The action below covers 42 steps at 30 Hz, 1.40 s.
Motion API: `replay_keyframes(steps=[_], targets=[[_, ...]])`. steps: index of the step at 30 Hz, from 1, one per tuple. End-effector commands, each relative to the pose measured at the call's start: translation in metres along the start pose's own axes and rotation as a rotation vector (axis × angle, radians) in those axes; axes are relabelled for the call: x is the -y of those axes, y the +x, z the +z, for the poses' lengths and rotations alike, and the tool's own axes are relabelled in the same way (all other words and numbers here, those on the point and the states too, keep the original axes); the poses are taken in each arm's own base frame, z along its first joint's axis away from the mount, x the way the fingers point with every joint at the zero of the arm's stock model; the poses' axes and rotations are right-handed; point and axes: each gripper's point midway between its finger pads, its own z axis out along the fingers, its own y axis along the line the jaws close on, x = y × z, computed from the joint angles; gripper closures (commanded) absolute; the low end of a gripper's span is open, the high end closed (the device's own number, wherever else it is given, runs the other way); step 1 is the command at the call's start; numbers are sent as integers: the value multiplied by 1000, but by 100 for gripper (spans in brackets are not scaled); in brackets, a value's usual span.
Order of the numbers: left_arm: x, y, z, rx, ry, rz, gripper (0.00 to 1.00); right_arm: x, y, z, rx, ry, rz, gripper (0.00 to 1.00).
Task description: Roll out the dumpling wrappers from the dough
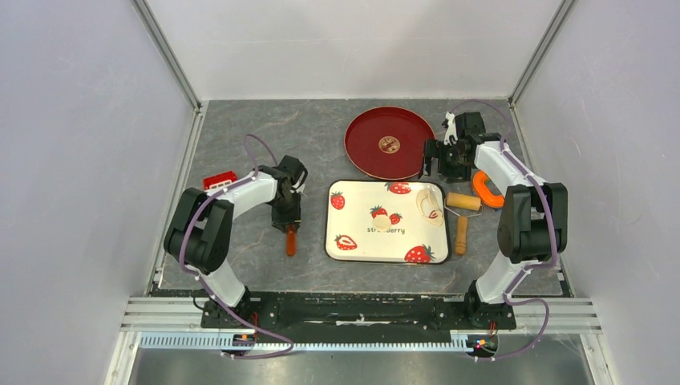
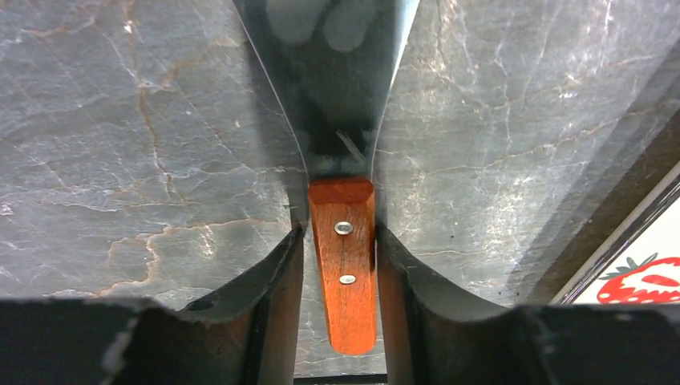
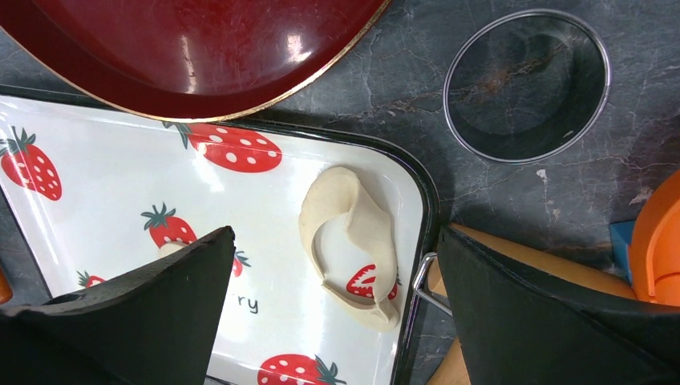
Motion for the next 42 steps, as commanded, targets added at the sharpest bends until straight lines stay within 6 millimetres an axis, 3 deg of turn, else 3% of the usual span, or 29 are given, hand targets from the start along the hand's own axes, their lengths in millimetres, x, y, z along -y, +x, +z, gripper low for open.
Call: replay_keyframes(steps=[1, 4, 7, 10, 15, 21, 27, 35, 42], targets=[[9, 11, 8, 0, 20, 13, 60, -7, -5, -10, 36, -23, -22, 2], [8, 15, 12, -6, -6, 35, 74, -7, -5, -11, 39, -22, -23, 2], [7, 14, 12, -3, -15, 36, 97, -8, -7, -11, 43, -26, -24, 2], [10, 3, -1, 49, -4, 34, 98, -9, -9, -13, 49, -29, -24, 2], [11, -32, -43, 221, -2, 38, 98, -12, -14, -18, 61, -35, -28, 2], [34, -65, -95, 414, 139, 134, 98, -16, -21, -23, 80, -46, -27, 2], [58, -81, -132, 487, 262, 238, 98, -20, -21, -27, 88, -64, -39, 2], [74, -80, -148, 542, 356, 442, 98, -39, -27, -38, 108, -132, -69, 2], [81, -69, -144, 563, 354, 611, 98, -88, -38, -51, 125, -292, -146, 2]])
